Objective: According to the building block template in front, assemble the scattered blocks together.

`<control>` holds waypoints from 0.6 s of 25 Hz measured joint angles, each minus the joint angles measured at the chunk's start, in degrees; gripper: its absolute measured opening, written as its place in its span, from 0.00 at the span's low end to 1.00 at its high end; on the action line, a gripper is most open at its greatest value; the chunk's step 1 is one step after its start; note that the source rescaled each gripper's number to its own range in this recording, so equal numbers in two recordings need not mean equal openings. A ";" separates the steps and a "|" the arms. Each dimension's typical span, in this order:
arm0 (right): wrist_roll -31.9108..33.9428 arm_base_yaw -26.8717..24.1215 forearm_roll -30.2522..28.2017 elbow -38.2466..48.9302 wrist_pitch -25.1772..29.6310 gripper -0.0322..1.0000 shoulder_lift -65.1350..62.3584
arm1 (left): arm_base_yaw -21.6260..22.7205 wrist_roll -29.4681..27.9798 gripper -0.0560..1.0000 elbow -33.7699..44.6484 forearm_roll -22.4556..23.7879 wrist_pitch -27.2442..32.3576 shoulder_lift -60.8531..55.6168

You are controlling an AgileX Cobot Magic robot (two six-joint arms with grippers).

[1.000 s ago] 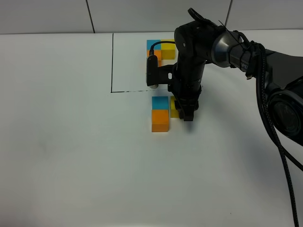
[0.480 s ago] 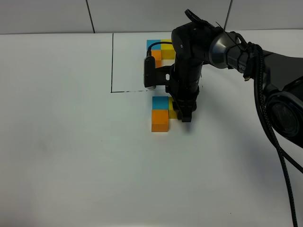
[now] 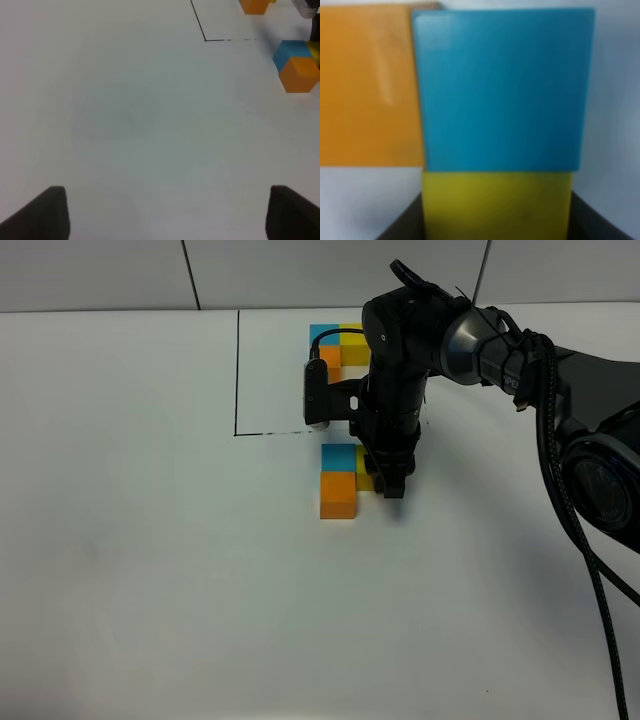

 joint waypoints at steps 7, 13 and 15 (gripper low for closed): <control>-0.33 0.00 0.00 0.00 -0.11 0.04 0.11 | 0.00 0.00 0.70 0.00 0.00 0.00 0.00; -1.26 0.48 0.28 -0.06 -0.97 0.36 0.64 | 0.00 0.00 0.70 0.00 0.00 -0.06 0.00; -1.32 0.48 0.29 -0.06 -0.98 0.61 0.59 | 0.00 0.00 0.70 0.00 0.00 -0.06 0.05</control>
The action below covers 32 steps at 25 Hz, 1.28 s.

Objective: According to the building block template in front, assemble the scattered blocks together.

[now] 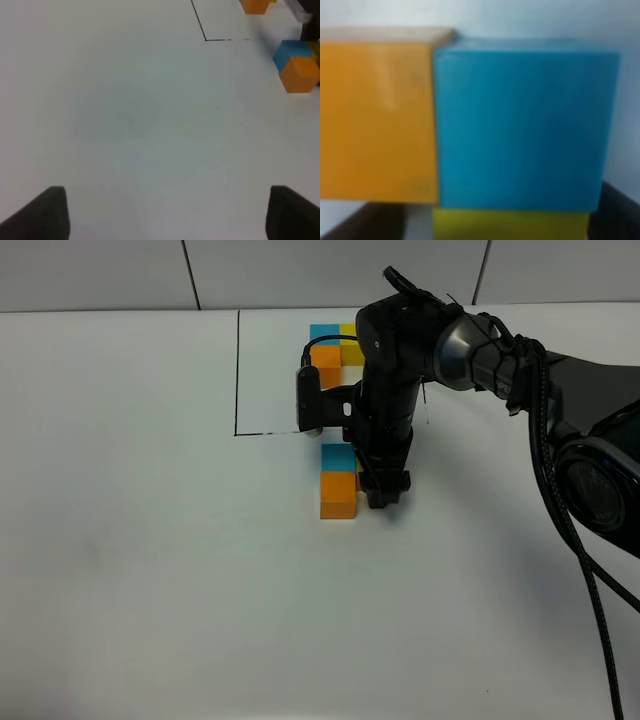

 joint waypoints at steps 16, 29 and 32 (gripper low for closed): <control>33.39 -15.97 3.08 7.62 5.00 0.98 -18.22 | 0.00 0.00 0.70 0.00 0.00 0.00 0.00; 55.03 -22.92 3.21 49.10 -20.29 0.98 -60.78 | 0.00 0.00 0.70 0.00 0.00 0.00 0.00; 56.21 -23.46 3.02 56.64 -20.57 0.98 -70.08 | 0.00 0.00 0.70 0.00 0.00 0.00 0.00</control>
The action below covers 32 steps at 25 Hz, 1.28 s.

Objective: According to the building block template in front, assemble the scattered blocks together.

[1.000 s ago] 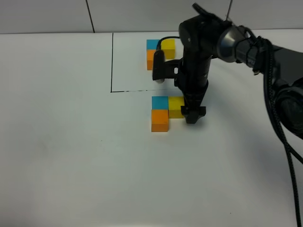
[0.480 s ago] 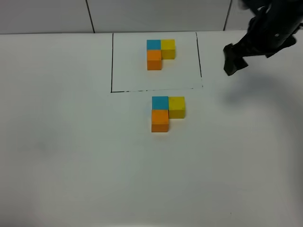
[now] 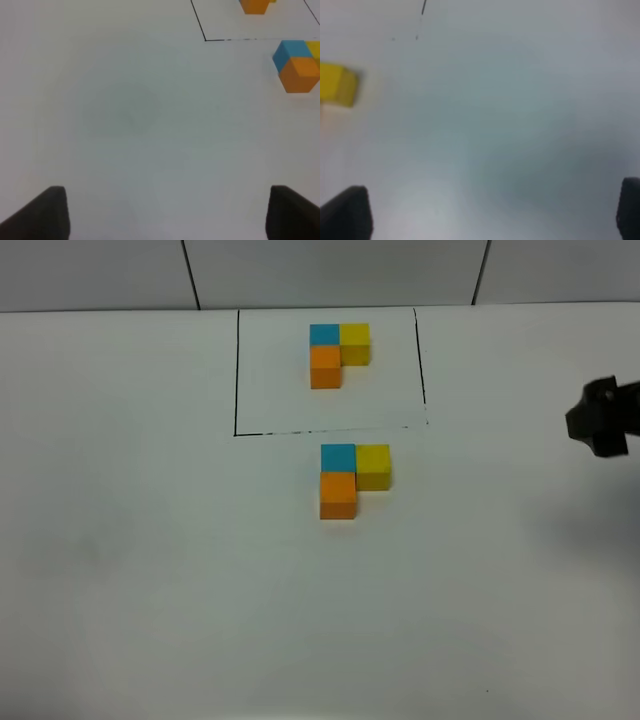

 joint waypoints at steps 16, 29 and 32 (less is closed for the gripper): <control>2.23 -1.36 -0.93 18.47 13.88 0.98 -46.22 | 0.00 0.00 0.70 0.00 0.00 0.00 0.00; 2.35 -1.36 2.41 24.17 18.31 0.95 -66.56 | 0.00 0.00 0.70 0.00 0.00 0.05 0.00; 2.35 -1.36 3.29 24.17 18.36 0.92 -66.55 | 0.00 0.00 0.70 0.00 0.00 0.05 0.00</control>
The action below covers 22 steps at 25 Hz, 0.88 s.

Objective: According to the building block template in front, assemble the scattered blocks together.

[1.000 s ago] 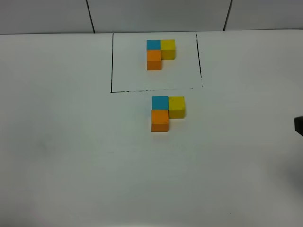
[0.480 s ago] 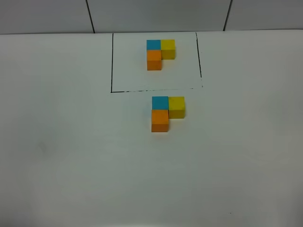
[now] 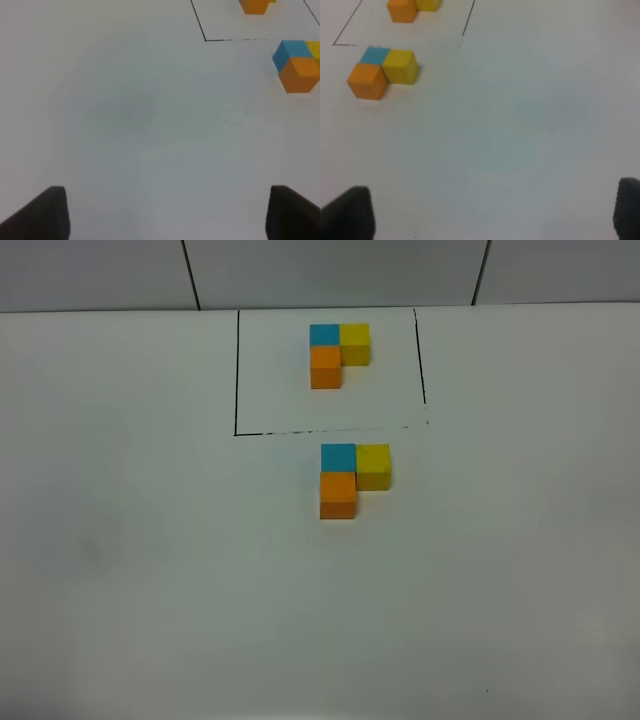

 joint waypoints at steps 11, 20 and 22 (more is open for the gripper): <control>1.73 0.06 0.20 0.00 0.00 0.87 0.00 | 0.00 0.00 0.70 0.00 0.00 -0.05 0.00; 2.07 0.06 0.19 0.00 0.00 0.81 -0.07 | 0.00 0.00 0.70 0.00 0.00 -0.05 0.00; 2.07 0.06 0.19 0.00 0.00 0.79 -0.07 | 0.00 0.00 0.70 0.00 0.00 -0.05 0.00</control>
